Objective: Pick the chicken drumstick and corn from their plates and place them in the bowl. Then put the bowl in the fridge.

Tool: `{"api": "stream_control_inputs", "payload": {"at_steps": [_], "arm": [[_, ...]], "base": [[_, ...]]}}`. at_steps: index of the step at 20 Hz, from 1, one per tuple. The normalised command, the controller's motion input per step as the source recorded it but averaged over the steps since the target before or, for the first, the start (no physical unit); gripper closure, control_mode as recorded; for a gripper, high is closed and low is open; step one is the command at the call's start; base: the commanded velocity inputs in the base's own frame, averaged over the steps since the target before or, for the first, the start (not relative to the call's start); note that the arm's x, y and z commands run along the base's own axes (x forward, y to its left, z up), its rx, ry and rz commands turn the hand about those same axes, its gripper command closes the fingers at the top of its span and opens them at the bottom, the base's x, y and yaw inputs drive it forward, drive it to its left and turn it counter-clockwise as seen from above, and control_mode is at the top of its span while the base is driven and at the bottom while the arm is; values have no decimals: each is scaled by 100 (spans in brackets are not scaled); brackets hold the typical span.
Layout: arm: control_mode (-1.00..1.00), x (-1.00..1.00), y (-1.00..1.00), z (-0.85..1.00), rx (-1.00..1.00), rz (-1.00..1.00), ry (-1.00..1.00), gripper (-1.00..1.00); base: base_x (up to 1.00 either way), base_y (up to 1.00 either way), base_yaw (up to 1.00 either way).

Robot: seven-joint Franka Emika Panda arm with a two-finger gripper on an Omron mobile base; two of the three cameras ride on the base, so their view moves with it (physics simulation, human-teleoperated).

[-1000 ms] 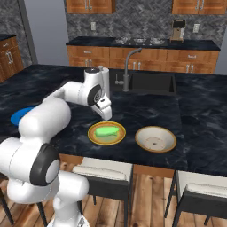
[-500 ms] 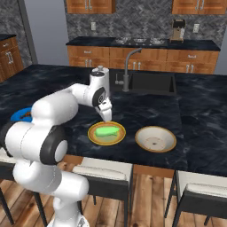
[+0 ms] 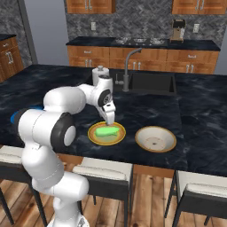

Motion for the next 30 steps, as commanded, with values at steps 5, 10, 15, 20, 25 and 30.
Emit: {"api": "stream_control_inputs", "payload": {"at_steps": [5,10,15,20,25,30], "arm": [[-100,26,0,-40,-2,-2,-1,-100],[-100,12,0,-38,1,-11,0,-100],[-100,-5,-2,-20,7,-10,2,-100],[-100,-15,0,-24,1,-12,15,-100],[-100,8,0,-30,0,-3,10,-100],[-100,24,0,-14,2,0,0,-100]], "base": [[0,0,0],[0,0,0],[0,0,0],[0,0,0],[0,0,0],[0,0,0]]}}
